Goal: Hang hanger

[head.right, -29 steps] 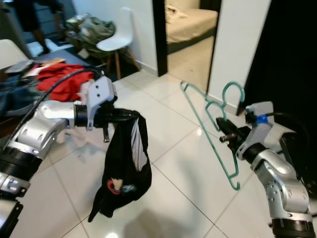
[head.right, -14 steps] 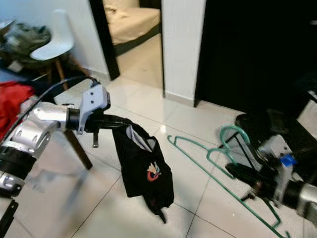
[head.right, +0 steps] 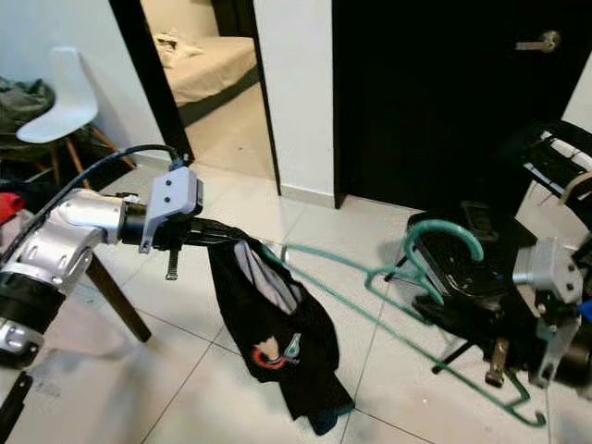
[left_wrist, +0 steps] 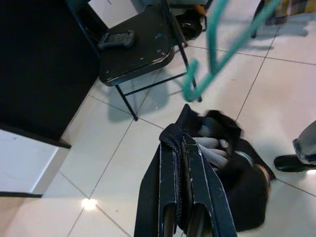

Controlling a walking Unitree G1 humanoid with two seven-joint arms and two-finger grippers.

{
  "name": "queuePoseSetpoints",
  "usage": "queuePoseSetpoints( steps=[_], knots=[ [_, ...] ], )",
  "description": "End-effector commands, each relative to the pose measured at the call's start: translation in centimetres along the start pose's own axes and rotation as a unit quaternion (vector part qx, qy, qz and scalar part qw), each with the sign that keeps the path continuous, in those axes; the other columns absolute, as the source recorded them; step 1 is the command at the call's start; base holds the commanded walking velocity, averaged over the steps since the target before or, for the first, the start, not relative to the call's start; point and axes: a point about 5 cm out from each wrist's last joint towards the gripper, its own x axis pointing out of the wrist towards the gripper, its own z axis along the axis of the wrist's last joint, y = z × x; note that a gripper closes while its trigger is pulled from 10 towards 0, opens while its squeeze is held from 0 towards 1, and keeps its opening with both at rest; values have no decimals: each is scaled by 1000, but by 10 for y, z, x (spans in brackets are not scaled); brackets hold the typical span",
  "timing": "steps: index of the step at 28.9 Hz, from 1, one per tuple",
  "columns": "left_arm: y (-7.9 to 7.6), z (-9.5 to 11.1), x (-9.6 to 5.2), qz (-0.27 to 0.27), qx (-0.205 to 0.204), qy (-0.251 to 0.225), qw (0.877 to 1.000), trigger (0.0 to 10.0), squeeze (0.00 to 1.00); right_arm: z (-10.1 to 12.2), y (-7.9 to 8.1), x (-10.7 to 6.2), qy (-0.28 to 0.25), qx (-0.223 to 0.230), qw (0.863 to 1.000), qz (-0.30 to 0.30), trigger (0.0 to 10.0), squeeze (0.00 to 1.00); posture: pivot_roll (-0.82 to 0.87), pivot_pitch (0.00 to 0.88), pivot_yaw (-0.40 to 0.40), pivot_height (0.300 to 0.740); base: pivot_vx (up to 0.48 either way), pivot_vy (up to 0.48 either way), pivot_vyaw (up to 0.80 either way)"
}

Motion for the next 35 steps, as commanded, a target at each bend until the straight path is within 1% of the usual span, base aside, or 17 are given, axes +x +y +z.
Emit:
queuePoseSetpoints(
  steps=[1,6,9,10,12,14,16,22,23,24,26,27,28,30,35],
  knots=[
    [4,6,-1,-3,21,3,1000,10000,0,6,3,4,-11,-12,1000,7,10000,0,-108,0,90,740,0,0,0],
    [6,13,0,-5,32,-13,999,10000,0,11,5,8,-19,-23,999,14,10000,0,-103,0,88,740,0,0,0],
    [8,18,-1,-5,40,-22,999,10000,0,9,8,8,1,-22,999,29,10000,0,-100,0,86,740,0,0,0],
    [8,18,-1,-7,42,-21,999,10000,0,6,11,8,12,-16,999,43,10000,0,-97,0,83,740,0,0,0],
    [8,18,-1,-7,42,-21,999,10000,0,6,11,8,12,-16,999,43,10000,0,-97,0,83,740,0,0,0],
    [8,18,-2,-9,45,-19,999,10000,0,1,19,5,27,-1,997,74,10000,0,-92,0,82,740,0,0,0],
    [7,19,-4,-11,47,-18,999,10000,0,-2,23,3,39,7,995,90,10000,0,-92,0,82,740,0,0,0],
    [7,21,-5,-14,50,-18,999,10000,0,-2,27,4,37,15,993,107,10000,0,-88,0,81,740,0,0,0],
    [7,21,-5,-14,50,-18,999,10000,0,-2,27,4,37,15,993,107,10000,0,-88,0,81,740,0,0,0],
    [6,21,-5,-15,51,-20,998,10000,0,-2,26,8,34,15,994,104,10000,0,-88,0,80,740,0,0,0],
    [6,21,-5,-15,51,-20,998,10000,0,-2,26,8,34,15,994,104,10000,0,-88,0,80,740,0,0,0],
    [5,24,-3,-18,53,-26,998,10000,0,-4,22,17,30,13,996,82,10000,0,-88,0,82,740,0,0,0],
    [5,24,-3,-18,53,-26,998,10000,0,-4,22,17,30,13,996,82,10000,0,-88,0,82,740,0,0,0],
    [5,25,-2,-19,53,-31,998,10000,0,-6,18,23,28,10,997,66,10000,0,-87,0,82,740,0,0,0],
    [5,27,-3,-23,57,-34,998,10000,0,-5,18,26,26,5,998,64,10000,0,-86,0,81,740,0,0,0]
  ],
)
